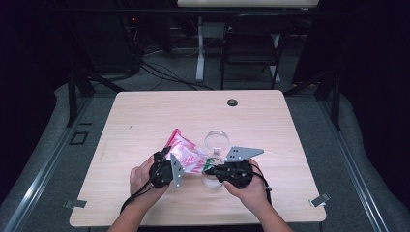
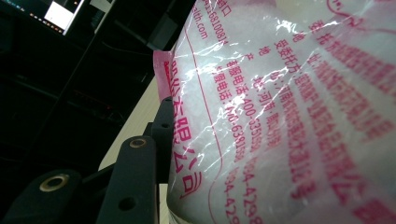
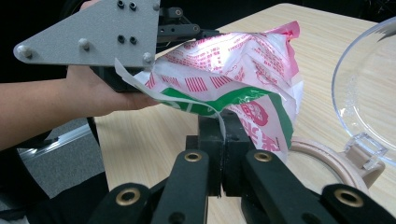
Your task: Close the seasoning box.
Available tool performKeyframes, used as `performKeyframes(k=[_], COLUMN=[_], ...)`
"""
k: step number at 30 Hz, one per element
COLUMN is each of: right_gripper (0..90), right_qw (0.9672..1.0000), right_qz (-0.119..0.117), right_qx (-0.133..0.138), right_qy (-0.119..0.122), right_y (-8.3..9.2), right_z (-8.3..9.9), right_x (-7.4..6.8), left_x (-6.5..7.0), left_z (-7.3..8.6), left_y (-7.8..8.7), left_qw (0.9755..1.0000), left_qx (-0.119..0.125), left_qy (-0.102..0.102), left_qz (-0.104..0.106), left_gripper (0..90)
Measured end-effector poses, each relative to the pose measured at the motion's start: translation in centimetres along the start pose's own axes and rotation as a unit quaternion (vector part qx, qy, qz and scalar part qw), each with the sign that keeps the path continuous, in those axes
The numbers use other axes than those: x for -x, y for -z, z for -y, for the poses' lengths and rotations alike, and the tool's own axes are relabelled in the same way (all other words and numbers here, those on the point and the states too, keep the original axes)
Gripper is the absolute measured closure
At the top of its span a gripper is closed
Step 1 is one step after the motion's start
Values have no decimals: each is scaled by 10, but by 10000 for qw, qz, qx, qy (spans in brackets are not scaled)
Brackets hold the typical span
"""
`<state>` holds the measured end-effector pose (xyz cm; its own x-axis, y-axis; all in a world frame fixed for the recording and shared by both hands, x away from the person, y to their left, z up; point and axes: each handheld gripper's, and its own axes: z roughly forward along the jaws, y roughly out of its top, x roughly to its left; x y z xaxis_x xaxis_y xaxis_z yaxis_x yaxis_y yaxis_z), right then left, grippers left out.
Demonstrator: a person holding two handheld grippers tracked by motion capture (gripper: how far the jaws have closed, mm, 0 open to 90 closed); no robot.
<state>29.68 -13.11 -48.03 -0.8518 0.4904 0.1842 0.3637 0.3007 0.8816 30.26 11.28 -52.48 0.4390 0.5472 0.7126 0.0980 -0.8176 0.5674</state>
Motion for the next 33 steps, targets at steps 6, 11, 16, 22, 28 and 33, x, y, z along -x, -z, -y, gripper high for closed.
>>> performKeyframes(k=[6,11,16,22,28,33], right_gripper=[898,897,897,897,896,896], right_qw=[10000,10000,10000,10000,9999,9999], right_qz=[20,38,53,79,112,137], right_qx=[-5,-12,-11,-6,11,28], right_qy=[8,6,-6,-20,-68,-88], right_y=[0,0,1,3,4,4], right_z=[1,2,2,4,6,7], right_x=[0,1,0,0,1,1], left_x=[0,0,-1,-1,0,-2], left_z=[-1,-2,-3,-6,-8,-11], left_y=[1,2,3,4,5,7], left_qw=[9999,9995,9991,9982,9974,9957], left_qx=[-4,-10,1,-5,-11,-78], left_qy=[-108,-229,-333,-501,-593,-784], left_qz=[-87,-203,-263,-338,-415,-481], left_gripper=[612,612,612,612,612,612])
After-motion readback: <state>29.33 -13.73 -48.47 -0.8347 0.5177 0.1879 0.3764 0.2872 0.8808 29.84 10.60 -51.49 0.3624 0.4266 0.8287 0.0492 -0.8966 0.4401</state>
